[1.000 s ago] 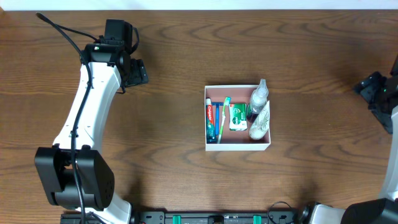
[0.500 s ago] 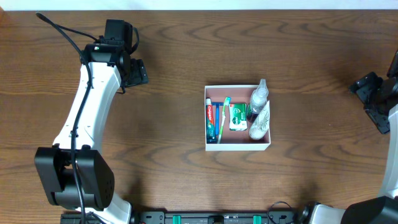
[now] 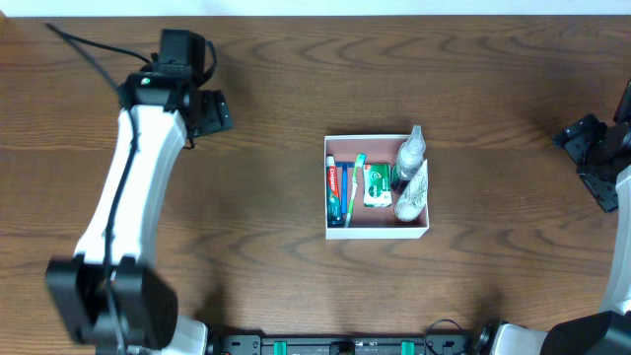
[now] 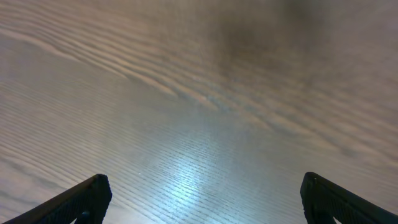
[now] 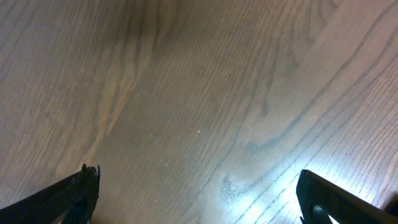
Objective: Pack container
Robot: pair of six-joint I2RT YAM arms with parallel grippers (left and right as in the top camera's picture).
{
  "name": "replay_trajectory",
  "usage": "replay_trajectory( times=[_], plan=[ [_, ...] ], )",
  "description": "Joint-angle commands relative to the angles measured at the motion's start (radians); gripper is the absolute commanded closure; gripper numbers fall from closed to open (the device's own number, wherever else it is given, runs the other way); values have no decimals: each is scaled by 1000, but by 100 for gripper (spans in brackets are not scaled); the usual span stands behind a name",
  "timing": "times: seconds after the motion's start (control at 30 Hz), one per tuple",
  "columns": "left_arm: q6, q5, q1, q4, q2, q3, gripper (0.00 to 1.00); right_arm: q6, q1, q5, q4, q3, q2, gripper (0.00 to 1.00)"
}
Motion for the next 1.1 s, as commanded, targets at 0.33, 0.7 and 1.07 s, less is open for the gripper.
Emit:
replay_trajectory(
  times=[0.33, 0.7, 1.07],
  plan=[
    [10, 2, 3, 463, -687, -600, 2, 13, -4, 0, 1, -5, -1, 1],
    [166, 132, 3, 794, -1360, -1151, 2, 13, -4, 0, 1, -5, -1, 1],
    [195, 131, 3, 893, -1643, -1346, 2, 13, -4, 0, 1, -5, -1, 1]
  ],
)
